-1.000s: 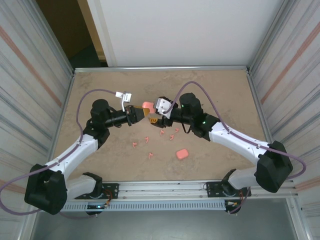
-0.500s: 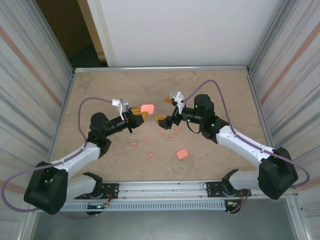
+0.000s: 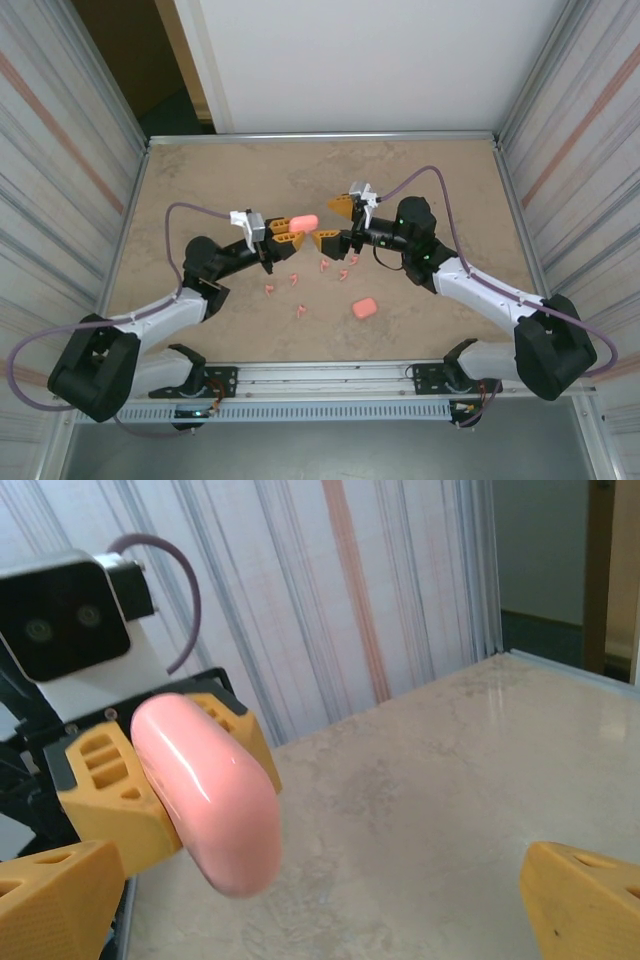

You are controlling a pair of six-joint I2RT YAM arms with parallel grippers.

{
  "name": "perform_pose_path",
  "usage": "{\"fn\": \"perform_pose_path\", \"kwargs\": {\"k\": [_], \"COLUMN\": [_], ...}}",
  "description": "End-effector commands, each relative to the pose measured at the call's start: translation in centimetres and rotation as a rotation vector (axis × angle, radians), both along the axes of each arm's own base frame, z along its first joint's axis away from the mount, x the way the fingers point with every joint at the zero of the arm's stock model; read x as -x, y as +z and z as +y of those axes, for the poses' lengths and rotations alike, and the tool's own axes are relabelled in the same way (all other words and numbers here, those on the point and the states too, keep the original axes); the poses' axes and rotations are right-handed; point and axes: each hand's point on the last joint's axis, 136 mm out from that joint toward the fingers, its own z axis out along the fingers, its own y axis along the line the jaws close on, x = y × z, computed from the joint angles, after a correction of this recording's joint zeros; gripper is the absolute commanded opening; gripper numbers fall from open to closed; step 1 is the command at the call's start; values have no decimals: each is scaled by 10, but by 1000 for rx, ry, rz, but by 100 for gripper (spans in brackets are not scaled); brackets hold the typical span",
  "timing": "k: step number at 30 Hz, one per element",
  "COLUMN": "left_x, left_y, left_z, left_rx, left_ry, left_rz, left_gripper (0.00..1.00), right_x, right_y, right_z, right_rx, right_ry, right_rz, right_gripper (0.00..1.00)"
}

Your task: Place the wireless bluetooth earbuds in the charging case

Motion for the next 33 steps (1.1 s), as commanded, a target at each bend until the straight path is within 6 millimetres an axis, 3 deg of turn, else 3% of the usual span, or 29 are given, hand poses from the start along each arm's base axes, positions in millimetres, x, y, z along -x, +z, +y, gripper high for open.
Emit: {"fn": "perform_pose_path", "kwargs": {"k": [1, 10, 21, 33], "left_x": [10, 12, 15, 17], "left_y": [11, 10, 11, 10], "left_z": [-1, -1, -2, -2], "left_rx": [16, 13, 8, -2], "left_ry": [-24, -28, -44, -49], "left_rz": [-92, -108, -117, -123], "left_gripper": [0, 0, 0, 0], "right_x": [6, -2, -13, -23], "right_y": [23, 21, 21, 25], "right_z": [-1, 0, 3, 1], "right_rx": [-68, -62, -63, -64], "right_ry": [26, 3, -26, -46], "right_rz": [-29, -31, -16, -22], "right_gripper": [100, 98, 88, 87]}}
